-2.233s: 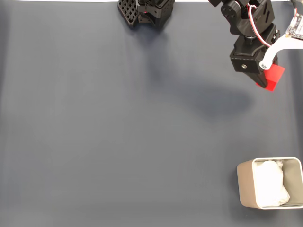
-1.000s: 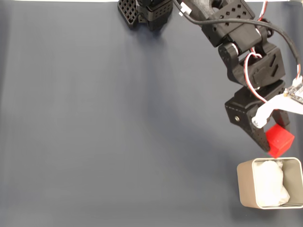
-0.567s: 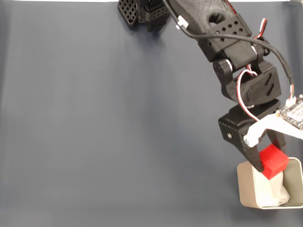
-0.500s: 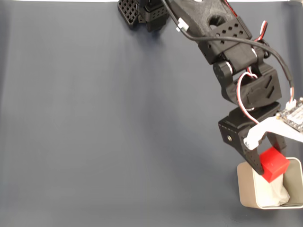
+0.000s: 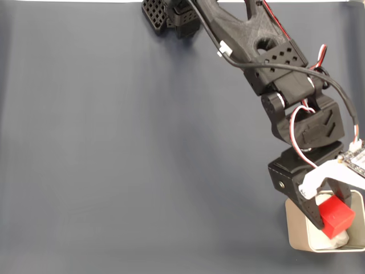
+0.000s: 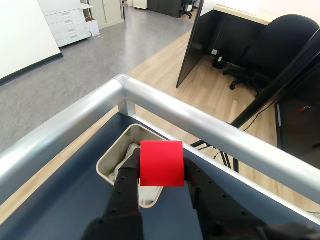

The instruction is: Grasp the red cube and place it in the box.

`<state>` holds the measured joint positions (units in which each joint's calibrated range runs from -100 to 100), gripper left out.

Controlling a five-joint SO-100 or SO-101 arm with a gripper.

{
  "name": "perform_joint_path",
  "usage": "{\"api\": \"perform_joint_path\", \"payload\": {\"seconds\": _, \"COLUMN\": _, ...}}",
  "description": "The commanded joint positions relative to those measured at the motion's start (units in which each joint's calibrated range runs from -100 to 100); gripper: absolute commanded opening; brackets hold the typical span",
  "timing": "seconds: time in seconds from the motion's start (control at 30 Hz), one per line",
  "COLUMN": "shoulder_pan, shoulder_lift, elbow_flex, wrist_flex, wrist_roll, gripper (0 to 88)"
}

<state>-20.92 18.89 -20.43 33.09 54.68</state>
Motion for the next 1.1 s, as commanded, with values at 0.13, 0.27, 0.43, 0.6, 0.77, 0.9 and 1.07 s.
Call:
{"api": "perform_joint_path", "payload": {"seconds": 0.13, "shoulder_pan": -0.81, "shoulder_lift": 3.64, "elbow_flex": -9.49, "wrist_flex": 0.10, "wrist_roll": -0.88, "gripper": 0.0}}
{"api": "perform_joint_path", "payload": {"seconds": 0.27, "shoulder_pan": -0.81, "shoulder_lift": 5.81, "elbow_flex": -11.41, "wrist_flex": -0.06, "wrist_roll": -1.07, "gripper": 0.0}}
{"api": "perform_joint_path", "payload": {"seconds": 0.43, "shoulder_pan": -1.03, "shoulder_lift": 7.19, "elbow_flex": -12.41, "wrist_flex": -0.31, "wrist_roll": -1.42, "gripper": 0.0}}
{"api": "perform_joint_path", "payload": {"seconds": 0.6, "shoulder_pan": -1.67, "shoulder_lift": 7.63, "elbow_flex": -12.05, "wrist_flex": -0.39, "wrist_roll": -1.66, "gripper": 0.0}}
{"api": "perform_joint_path", "payload": {"seconds": 0.77, "shoulder_pan": -2.30, "shoulder_lift": 7.89, "elbow_flex": -11.50, "wrist_flex": -0.64, "wrist_roll": -1.81, "gripper": 0.0}}
{"api": "perform_joint_path", "payload": {"seconds": 0.9, "shoulder_pan": -2.73, "shoulder_lift": 7.89, "elbow_flex": -10.86, "wrist_flex": -0.72, "wrist_roll": -1.95, "gripper": 0.0}}
{"api": "perform_joint_path", "payload": {"seconds": 1.07, "shoulder_pan": -3.01, "shoulder_lift": 7.97, "elbow_flex": -10.41, "wrist_flex": -1.05, "wrist_roll": -2.00, "gripper": 0.0}}
